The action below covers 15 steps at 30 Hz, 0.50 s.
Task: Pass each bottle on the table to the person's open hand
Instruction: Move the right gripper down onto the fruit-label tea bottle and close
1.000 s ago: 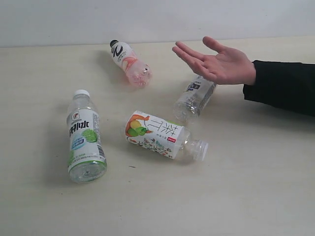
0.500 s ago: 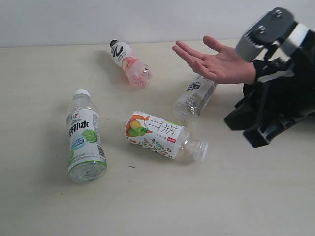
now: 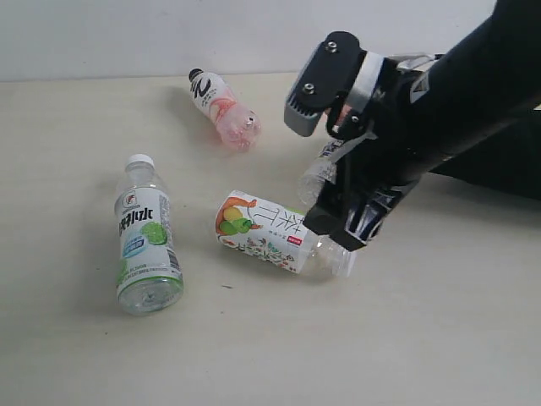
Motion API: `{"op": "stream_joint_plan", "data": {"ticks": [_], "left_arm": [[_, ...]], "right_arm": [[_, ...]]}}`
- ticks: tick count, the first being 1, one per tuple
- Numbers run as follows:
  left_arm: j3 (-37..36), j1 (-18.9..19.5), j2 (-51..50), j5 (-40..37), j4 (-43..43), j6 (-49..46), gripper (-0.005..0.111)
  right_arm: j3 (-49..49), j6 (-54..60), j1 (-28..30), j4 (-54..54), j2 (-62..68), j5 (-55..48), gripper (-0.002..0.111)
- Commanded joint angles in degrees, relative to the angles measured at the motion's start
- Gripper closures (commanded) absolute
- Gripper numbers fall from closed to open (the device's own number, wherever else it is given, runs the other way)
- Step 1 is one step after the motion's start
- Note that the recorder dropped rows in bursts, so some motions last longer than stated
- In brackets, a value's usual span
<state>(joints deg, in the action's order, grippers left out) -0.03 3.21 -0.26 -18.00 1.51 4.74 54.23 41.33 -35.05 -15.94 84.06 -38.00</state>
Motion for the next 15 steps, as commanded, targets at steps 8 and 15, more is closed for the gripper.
{"op": "stream_joint_plan", "data": {"ticks": [8, 15], "left_arm": [[0.03, -0.37, 0.26, 0.12, -0.34, -0.06, 0.107], [0.03, -0.37, 0.26, 0.12, -0.34, -0.06, 0.107]], "right_arm": [[4.07, -5.4, -5.99, 9.52, 13.46, 8.4, 0.024], [6.56, -4.28, -5.99, 11.3, 19.15, 9.58, 0.024]]}}
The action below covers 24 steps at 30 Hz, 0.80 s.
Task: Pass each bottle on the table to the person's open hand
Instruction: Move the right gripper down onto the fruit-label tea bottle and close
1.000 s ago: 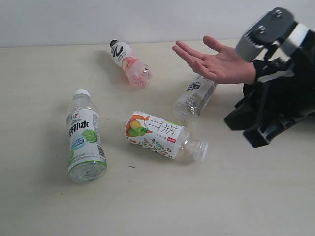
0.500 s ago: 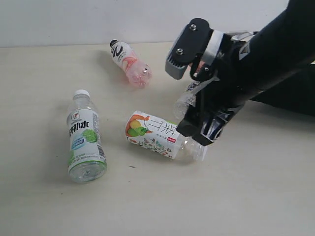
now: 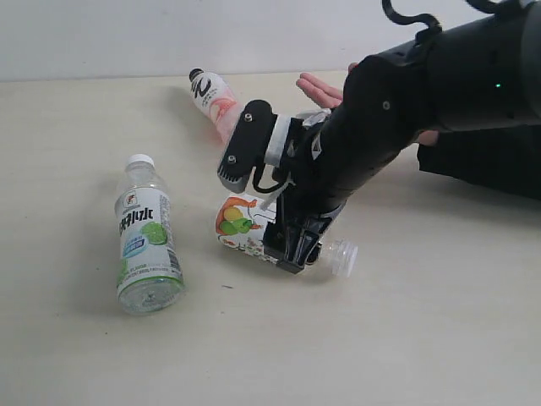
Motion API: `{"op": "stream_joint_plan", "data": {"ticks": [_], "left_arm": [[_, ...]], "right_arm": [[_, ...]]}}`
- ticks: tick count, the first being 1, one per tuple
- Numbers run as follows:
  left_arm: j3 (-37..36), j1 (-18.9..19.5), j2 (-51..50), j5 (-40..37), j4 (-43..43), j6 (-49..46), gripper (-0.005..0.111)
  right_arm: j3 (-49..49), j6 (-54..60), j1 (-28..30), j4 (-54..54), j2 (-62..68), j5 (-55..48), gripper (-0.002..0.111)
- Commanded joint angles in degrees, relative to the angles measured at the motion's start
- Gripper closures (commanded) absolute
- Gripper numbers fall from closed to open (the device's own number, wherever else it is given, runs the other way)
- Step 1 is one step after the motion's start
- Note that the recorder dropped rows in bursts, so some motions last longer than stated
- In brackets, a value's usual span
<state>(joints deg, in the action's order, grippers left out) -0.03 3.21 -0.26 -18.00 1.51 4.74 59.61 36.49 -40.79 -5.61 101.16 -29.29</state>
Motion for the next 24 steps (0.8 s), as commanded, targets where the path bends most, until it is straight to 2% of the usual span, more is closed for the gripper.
{"op": "stream_joint_plan", "data": {"ticks": [1, 21, 24], "left_arm": [[0.03, -0.37, 0.26, 0.12, -0.34, -0.06, 0.107], [0.03, -0.37, 0.26, 0.12, -0.34, -0.06, 0.107], [0.03, -0.37, 0.26, 0.12, -0.34, -0.06, 0.107]], "right_arm": [[1.4, 0.56, -0.25, 0.87, 2.69, 0.77, 0.024], [1.4, 0.45, -0.25, 0.06, 9.27, 3.12, 0.024], [1.4, 0.45, -0.25, 0.06, 9.35, 3.31, 0.028]]}}
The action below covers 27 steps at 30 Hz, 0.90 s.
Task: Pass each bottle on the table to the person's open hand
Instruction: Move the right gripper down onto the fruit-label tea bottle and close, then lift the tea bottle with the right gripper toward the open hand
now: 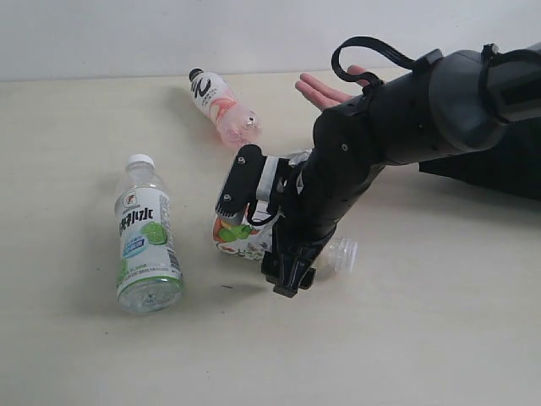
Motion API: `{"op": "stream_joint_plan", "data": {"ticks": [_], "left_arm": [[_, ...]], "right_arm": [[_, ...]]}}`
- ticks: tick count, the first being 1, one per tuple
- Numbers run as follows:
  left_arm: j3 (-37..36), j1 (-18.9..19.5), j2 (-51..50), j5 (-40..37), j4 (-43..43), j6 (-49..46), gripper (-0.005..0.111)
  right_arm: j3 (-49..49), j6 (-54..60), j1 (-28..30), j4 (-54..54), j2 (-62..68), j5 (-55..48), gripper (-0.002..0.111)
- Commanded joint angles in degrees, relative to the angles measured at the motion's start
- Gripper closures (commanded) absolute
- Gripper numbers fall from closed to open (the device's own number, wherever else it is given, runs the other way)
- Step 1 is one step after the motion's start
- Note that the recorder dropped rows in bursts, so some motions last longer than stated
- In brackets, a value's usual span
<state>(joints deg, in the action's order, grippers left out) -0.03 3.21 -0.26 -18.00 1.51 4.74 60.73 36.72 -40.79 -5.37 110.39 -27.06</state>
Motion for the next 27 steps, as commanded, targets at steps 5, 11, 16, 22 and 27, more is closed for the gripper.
{"op": "stream_joint_plan", "data": {"ticks": [5, 11, 16, 22, 27], "left_arm": [[0.03, -0.37, 0.26, 0.12, -0.34, -0.06, 0.107], [0.03, -0.37, 0.26, 0.12, -0.34, -0.06, 0.107], [0.03, -0.37, 0.26, 0.12, -0.34, -0.06, 0.107], [0.03, -0.37, 0.26, 0.12, -0.34, -0.06, 0.107], [0.03, -0.37, 0.26, 0.12, -0.34, -0.06, 0.107]], "right_arm": [[0.28, 0.12, -0.25, -0.43, 0.13, 0.97, 0.056], [0.28, 0.02, -0.25, -2.63, 0.13, 0.25, 0.108], [0.28, -3.85, -0.25, -3.05, -4.85, -0.37, 0.108], [0.28, -7.43, -0.25, -3.05, -15.21, -4.28, 0.108], [0.28, -12.28, -0.15, -1.59, -24.66, -8.33, 0.108]]}}
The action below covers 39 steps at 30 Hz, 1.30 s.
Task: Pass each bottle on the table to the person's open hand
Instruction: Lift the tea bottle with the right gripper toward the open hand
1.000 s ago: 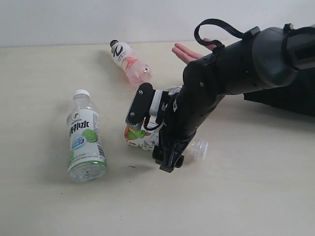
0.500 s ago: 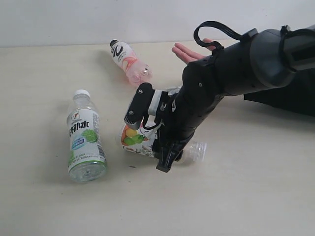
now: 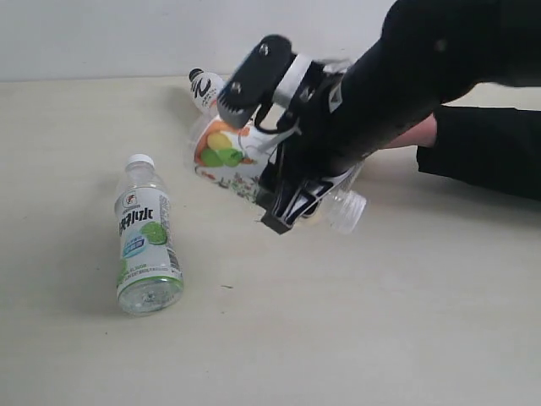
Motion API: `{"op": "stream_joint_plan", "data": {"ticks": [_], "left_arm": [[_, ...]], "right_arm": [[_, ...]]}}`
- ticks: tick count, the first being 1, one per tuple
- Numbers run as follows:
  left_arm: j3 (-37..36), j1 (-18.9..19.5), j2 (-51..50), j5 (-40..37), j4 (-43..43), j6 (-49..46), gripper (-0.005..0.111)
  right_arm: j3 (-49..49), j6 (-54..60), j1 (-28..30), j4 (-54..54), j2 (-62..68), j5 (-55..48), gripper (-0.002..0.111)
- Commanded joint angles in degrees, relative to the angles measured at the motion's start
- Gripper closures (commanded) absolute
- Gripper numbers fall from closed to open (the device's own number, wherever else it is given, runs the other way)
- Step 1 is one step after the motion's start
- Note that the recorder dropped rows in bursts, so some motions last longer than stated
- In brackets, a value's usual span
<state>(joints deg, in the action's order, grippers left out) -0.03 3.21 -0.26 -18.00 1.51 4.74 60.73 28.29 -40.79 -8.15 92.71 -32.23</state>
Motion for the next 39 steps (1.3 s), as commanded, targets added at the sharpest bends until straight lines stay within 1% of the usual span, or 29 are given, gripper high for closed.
{"op": "stream_joint_plan", "data": {"ticks": [1, 6, 11, 14, 17, 20, 22, 25, 28, 30, 32, 36, 39], "left_arm": [[0.03, -0.37, 0.26, 0.12, -0.34, -0.06, 0.107], [0.03, -0.37, 0.26, 0.12, -0.34, -0.06, 0.107], [0.03, -0.37, 0.26, 0.12, -0.34, -0.06, 0.107], [0.03, -0.37, 0.26, 0.12, -0.34, -0.06, 0.107], [0.03, -0.37, 0.26, 0.12, -0.34, -0.06, 0.107], [0.03, -0.37, 0.26, 0.12, -0.34, -0.06, 0.107], [0.03, -0.37, 0.26, 0.12, -0.34, -0.06, 0.107], [0.03, -0.37, 0.26, 0.12, -0.34, -0.06, 0.107], [0.03, -0.37, 0.26, 0.12, -0.34, -0.06, 0.107], [0.03, -0.37, 0.26, 0.12, -0.34, -0.06, 0.107], [0.03, -0.37, 0.26, 0.12, -0.34, -0.06, 0.107], [0.03, -0.37, 0.26, 0.12, -0.34, -0.06, 0.107], [0.03, -0.37, 0.26, 0.12, -0.34, -0.06, 0.107]], "right_arm": [[0.28, -5.56, -0.15, 2.59, -9.15, -4.26, 0.108], [-1.5, -16.97, -0.07, 11.26, -19.41, -8.48, 0.108], [-6.16, -24.57, -0.07, 16.24, -27.96, -8.43, 0.108], [-9.25, -29.99, 0.68, 21.56, -31.92, -8.43, 0.108], [-12.28, -34.39, 2.72, 25.36, -34.16, -9.36, 0.108], [-15.29, -35.87, 4.94, 27.22, -35.93, -9.93, 0.108], [-17.15, -36.02, 6.61, 27.87, -36.85, -9.02, 0.108], [-18.19, -39.22, 11.02, 27.57, -35.77, -5.4, 0.108], [-14.51, -41.83, 13.49, 26.52, -31.14, -5.42, 0.108], [-10.19, -41.83, 14.66, 24.45, -25.36, -7.96, 0.108], [-3.09, -41.83, 14.81, 23.79, -17.23, -12.89, 0.108], [10.15, -41.38, 14.81, 21.63, -3.74, -19.32, 0.108], [16.68, -41.38, 14.81, 20.35, 2.39, -22.12, 0.108]]}}
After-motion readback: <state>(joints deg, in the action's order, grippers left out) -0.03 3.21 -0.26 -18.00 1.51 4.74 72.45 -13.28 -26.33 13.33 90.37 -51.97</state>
